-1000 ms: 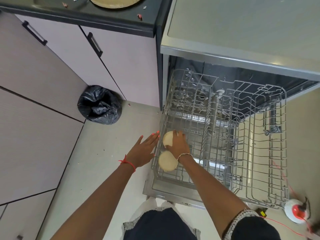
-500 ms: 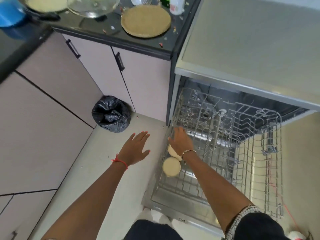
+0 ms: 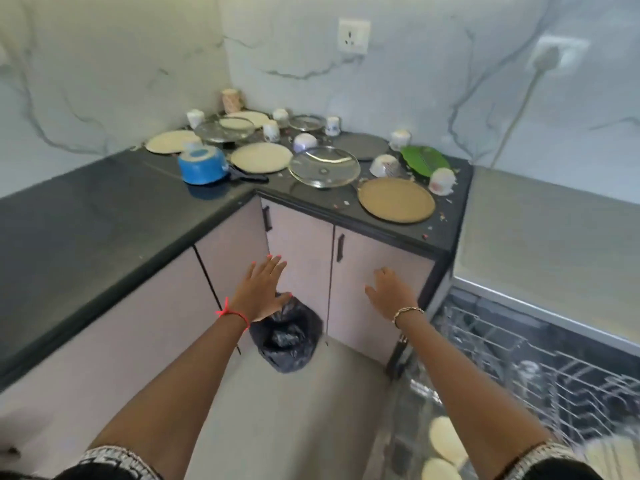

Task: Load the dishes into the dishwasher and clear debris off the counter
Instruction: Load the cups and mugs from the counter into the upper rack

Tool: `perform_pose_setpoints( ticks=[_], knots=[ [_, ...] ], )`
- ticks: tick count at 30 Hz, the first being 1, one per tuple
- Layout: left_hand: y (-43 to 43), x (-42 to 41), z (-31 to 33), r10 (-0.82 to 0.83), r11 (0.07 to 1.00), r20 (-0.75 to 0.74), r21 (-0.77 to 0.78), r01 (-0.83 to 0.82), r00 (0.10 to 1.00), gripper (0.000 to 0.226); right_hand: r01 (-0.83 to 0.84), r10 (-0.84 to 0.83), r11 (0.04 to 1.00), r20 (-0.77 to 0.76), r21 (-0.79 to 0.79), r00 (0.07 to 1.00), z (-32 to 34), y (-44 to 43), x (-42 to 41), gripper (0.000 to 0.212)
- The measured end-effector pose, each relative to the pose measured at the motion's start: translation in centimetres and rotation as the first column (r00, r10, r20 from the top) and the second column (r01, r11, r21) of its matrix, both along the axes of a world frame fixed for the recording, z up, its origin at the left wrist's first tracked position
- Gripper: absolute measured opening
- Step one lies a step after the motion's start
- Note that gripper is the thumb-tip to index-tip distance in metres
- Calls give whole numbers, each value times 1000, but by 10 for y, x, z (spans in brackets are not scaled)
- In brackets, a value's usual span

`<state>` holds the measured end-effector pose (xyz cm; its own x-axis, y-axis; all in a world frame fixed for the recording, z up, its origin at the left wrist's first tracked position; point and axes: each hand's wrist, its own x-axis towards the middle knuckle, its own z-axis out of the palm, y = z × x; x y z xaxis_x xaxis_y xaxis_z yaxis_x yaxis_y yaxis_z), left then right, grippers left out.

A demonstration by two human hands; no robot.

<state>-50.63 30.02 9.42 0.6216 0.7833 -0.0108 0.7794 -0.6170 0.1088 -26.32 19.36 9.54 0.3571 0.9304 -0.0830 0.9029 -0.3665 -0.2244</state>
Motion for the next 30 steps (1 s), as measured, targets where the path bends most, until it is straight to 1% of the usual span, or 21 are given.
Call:
perform_pose_setpoints(
  ticks=[3, 6, 11, 17, 21, 25, 27, 30],
  knots=[
    [51, -39, 18, 52, 999, 13, 7, -52, 999, 70, 10, -10, 997, -6, 76, 1000, 23, 50, -28, 38],
    [93, -67, 34, 51, 998, 21, 35, -51, 998, 69, 26, -23, 990, -24, 137, 999, 45, 90, -52, 38],
    [157, -86, 56, 55, 996, 123, 68, -64, 991, 65, -24, 20, 980, 25, 198, 999, 72, 148, -74, 37],
    [224, -74, 60, 52, 996, 145, 65, -62, 988, 64, -70, 65, 962, 29, 265, 997, 82, 219, -70, 32],
    [277, -59, 53, 55, 995, 155, 78, -67, 986, 61, -149, 139, 943, 55, 298, 989, 85, 280, -58, 31],
    [335, -40, 54, 102, 993, 209, 43, -113, 973, 60, -206, 203, 911, 49, 358, 978, 97, 346, -39, 29],
    [366, -29, 60, 123, 991, 233, 29, -133, 965, 58, -216, 215, 915, 42, 341, 976, 104, 383, -26, 29],
    [410, -16, 67, 158, 982, 267, 59, -180, 951, 59, -266, 255, 916, 77, 300, 964, 114, 430, -9, 31]
  ],
)
